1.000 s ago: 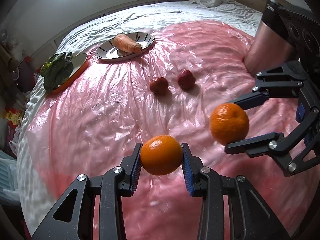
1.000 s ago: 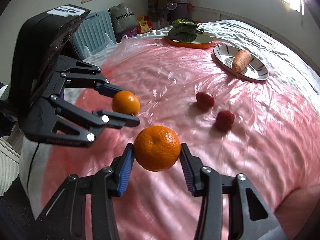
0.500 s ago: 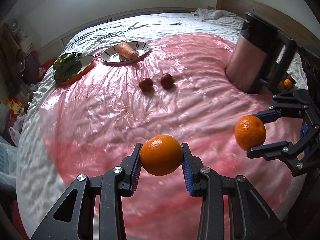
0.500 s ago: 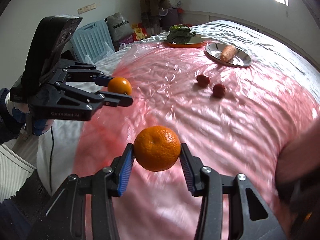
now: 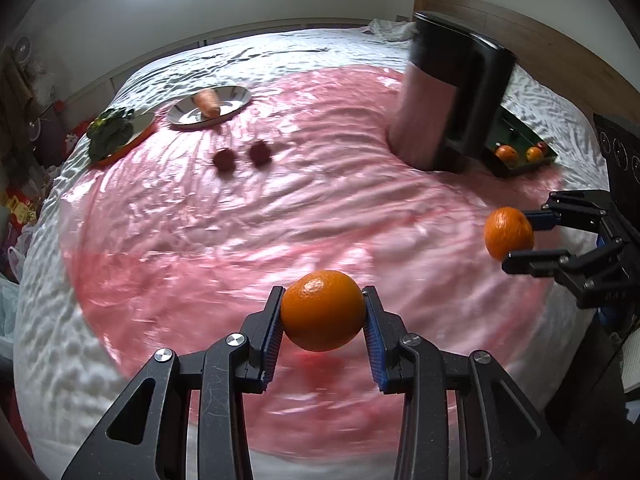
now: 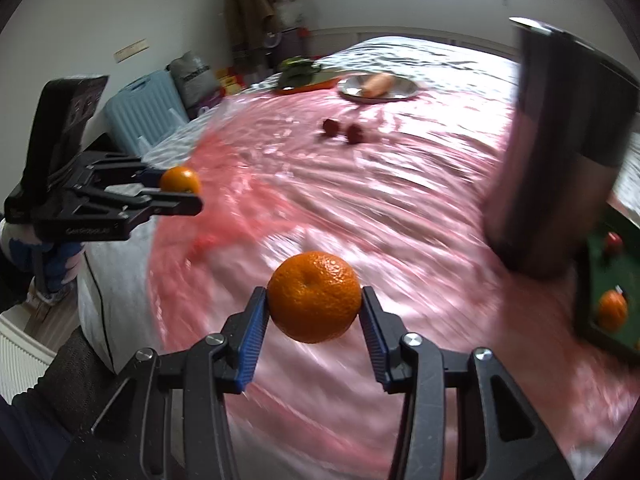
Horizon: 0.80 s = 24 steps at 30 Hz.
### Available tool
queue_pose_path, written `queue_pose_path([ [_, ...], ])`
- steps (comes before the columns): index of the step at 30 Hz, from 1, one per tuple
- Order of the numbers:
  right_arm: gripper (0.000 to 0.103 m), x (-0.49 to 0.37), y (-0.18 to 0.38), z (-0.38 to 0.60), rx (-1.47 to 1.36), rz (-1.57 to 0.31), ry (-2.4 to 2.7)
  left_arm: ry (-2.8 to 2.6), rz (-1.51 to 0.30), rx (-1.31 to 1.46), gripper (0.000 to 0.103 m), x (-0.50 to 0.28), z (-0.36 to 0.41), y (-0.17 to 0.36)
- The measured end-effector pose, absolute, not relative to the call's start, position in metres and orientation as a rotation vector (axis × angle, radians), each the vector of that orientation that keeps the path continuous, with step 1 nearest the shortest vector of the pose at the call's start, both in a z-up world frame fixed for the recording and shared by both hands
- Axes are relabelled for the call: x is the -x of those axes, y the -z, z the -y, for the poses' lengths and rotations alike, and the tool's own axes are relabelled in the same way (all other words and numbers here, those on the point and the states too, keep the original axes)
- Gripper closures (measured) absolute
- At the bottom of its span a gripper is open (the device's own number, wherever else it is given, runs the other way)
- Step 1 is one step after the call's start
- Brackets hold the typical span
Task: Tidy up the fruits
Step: 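Carry both tangerines in the tools over to the green tray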
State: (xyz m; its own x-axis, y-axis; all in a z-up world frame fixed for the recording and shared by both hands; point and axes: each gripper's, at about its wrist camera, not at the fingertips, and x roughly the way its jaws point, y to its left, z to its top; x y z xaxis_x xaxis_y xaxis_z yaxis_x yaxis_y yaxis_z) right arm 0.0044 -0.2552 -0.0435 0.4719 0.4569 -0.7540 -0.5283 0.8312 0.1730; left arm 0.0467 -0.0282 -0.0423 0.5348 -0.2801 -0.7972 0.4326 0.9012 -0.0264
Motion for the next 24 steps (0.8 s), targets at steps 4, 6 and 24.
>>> queue_pose_path([
  [4, 0.023, 0.006, 0.043, 0.288, 0.058, -0.890, -0.541, 0.464, -0.903, -0.196, 0.070, -0.036, 0.060, 0.038],
  [6, 0.023, 0.010, 0.043, 0.304, 0.042, -0.888, -0.513, 0.491, -0.896, -0.211, 0.070, -0.031, 0.082, 0.035],
  [24, 0.023, 0.024, 0.059, 0.461, -0.138, -0.827, -0.258, 0.744, -0.894, -0.290, 0.070, -0.019, 0.260, 0.033],
])
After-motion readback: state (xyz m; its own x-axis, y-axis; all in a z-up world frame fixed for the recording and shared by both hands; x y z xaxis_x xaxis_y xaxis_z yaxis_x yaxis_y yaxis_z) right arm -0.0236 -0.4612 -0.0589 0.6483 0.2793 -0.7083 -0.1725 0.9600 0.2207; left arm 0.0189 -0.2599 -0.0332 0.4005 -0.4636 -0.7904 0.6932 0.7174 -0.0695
